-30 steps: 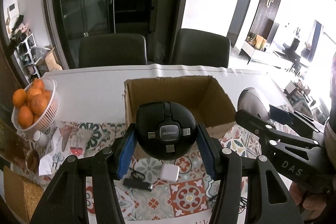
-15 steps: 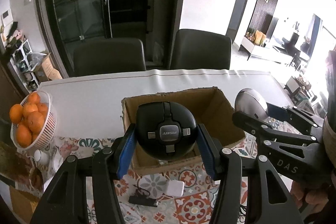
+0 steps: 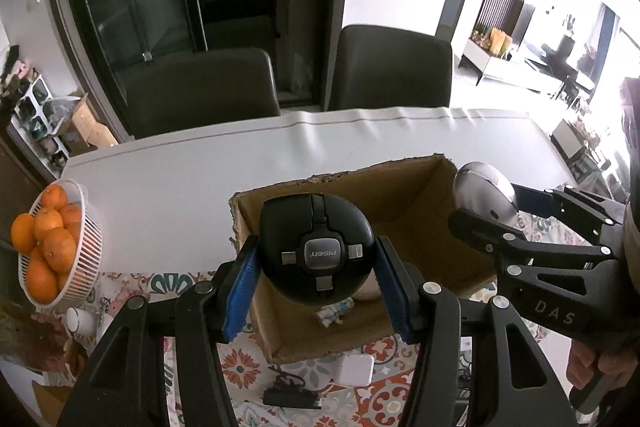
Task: Organize rigid objects
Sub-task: 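Carry the black device and silver egg over the cardboard box with both grippers, then open both grippers to drop the black device and silver egg into the box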
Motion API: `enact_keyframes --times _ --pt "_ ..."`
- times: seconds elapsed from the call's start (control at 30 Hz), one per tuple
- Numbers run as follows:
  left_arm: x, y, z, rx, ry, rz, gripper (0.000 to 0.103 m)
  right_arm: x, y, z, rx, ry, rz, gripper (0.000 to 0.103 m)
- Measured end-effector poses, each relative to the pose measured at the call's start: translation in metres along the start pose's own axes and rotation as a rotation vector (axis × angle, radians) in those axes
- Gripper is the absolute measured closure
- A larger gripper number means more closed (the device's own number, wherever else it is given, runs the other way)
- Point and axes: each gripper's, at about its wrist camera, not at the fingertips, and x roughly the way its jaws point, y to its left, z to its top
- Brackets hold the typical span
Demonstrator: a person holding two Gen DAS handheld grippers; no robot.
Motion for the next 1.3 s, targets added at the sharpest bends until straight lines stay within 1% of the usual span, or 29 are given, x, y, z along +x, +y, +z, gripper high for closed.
enact_keyframes --times 0.23,0.37,0.63,1.1,1.3 --pt "0.027 0.006 0.007 0.001 0.067 0.002 0.048 0.022 -0.003 0.007 -0.013 0.067 -0.014 0.043" --pt "0.039 0.006 0.010 0.015 0.101 -0.008 0.048 0.035 -0.007 0.009 -0.009 0.099 -0.003 0.043" --pt "0.066 0.006 0.007 0.050 0.179 -0.005 0.048 0.061 -0.013 0.007 -0.011 0.162 -0.002 0.043" --pt "0.082 0.008 0.005 0.032 0.222 -0.012 0.048 0.081 -0.015 0.003 0.004 0.213 0.021 0.043" --pt "0.079 0.007 0.005 0.032 0.205 0.000 0.048 0.079 -0.013 0.003 -0.006 0.206 0.019 0.043"
